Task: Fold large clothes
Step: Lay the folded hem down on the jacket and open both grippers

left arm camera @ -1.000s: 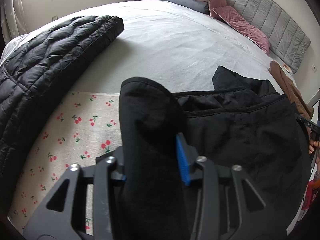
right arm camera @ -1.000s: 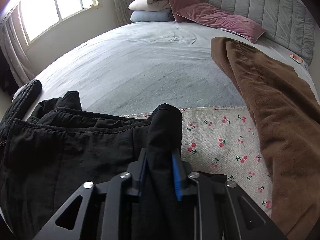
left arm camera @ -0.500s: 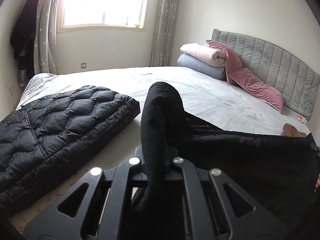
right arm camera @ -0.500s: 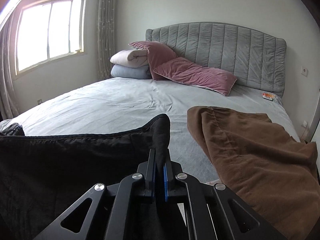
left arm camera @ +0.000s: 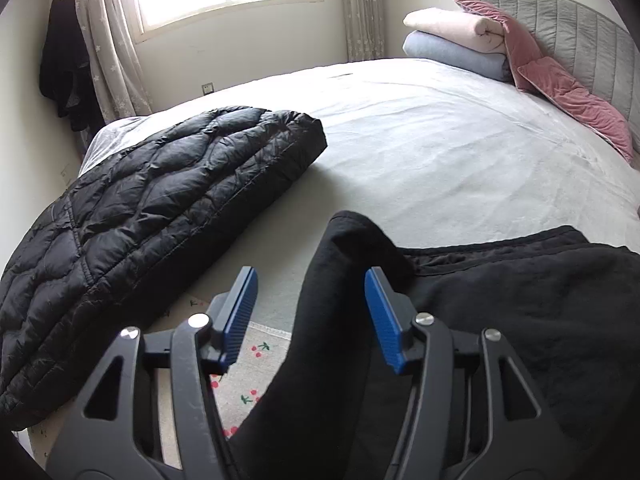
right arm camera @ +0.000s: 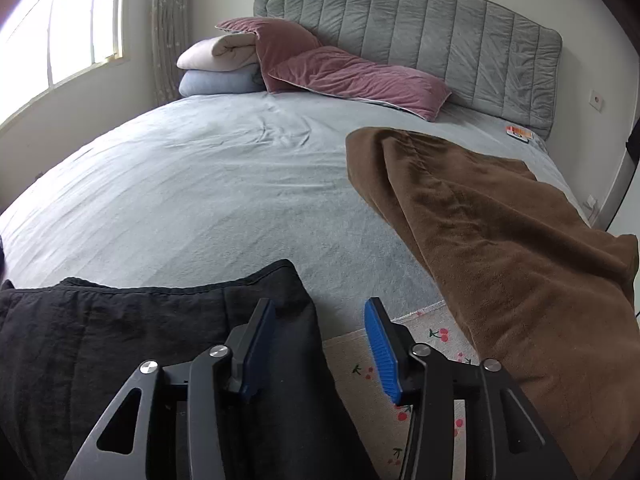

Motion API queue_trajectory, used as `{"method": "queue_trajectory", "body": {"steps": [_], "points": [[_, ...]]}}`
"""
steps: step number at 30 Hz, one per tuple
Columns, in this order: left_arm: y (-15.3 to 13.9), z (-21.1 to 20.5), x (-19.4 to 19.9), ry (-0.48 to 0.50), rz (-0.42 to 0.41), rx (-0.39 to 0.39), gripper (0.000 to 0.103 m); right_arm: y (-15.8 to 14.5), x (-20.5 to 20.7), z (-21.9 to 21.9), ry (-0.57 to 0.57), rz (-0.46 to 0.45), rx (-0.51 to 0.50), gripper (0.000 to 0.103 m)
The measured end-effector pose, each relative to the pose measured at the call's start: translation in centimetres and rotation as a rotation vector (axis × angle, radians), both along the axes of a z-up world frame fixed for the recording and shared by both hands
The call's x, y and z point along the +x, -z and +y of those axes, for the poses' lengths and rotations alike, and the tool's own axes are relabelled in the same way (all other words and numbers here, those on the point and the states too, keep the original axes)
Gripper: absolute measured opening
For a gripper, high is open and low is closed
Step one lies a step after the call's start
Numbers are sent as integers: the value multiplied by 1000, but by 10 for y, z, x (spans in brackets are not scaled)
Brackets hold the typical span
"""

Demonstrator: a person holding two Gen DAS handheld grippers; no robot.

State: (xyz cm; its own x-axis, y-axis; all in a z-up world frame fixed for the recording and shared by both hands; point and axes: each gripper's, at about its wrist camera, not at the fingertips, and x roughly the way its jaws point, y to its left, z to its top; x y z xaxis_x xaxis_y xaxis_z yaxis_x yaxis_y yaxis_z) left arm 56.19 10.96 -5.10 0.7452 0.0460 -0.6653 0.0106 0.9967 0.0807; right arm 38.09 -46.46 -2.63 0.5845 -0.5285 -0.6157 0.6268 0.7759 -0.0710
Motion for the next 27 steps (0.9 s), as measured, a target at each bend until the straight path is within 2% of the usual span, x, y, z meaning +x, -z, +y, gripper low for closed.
{"method": "queue_trajectory", "body": {"steps": [2, 3, 4, 6, 7, 8, 10, 12, 13, 14, 15, 16, 18, 19, 20, 21, 22, 23, 24, 27], "points": [[-13, -16, -13, 64, -9, -39, 66, -10, 4, 31, -79, -3, -27, 59], [-17, -30, -20, 116, 1, -79, 73, -15, 13, 50, -130, 1, -19, 61], [-19, -45, -26, 174, 22, -132, 77, -15, 22, 69, -187, 4, 7, 62], [-16, -78, -32, 269, 73, -224, 79, -12, 46, 111, -313, 15, 90, 64], [-10, -95, -31, 304, 90, -232, 80, -7, 57, 131, -373, 26, 124, 64], [-2, -110, -28, 317, 112, -201, 80, 0, 68, 149, -427, 40, 144, 64], [17, -121, -14, 309, 159, -140, 80, 16, 86, 171, -463, 103, 116, 65], [30, -95, 3, 266, 188, -154, 80, 26, 91, 162, -459, 122, 88, 71], [34, -77, 13, 222, 190, -118, 80, 27, 88, 145, -450, 112, 115, 76], [39, -58, 23, 172, 187, -33, 80, 28, 83, 125, -435, 94, 143, 85], [45, -36, 32, 118, 190, 55, 80, 29, 75, 101, -405, 84, 165, 87], [50, -12, 38, 56, 205, 95, 80, 30, 68, 77, -334, 93, 160, 87], [54, 39, 45, -38, 247, 15, 81, 37, 50, 25, -150, 180, 78, 87], [54, 60, 46, -100, 256, -10, 81, 40, 38, 1, -92, 190, 97, 87], [54, 73, 46, -128, 261, -17, 81, 40, 22, -23, -35, 162, 169, 87], [51, 82, 44, -163, 257, 11, 80, 38, 9, -39, 18, 134, 208, 86], [47, 87, 41, -207, 248, 62, 77, 34, -3, -48, 83, 145, 179, 86], [42, 88, 35, -212, 237, 78, 77, 28, -13, -50, 113, 154, 150, 86], [34, 87, 27, -180, 220, 52, 77, 20, -22, -48, 104, 138, 154, 86], [7, 61, -10, -66, 152, 23, 77, -7, -42, -5, -13, 84, 134, 87]]}}
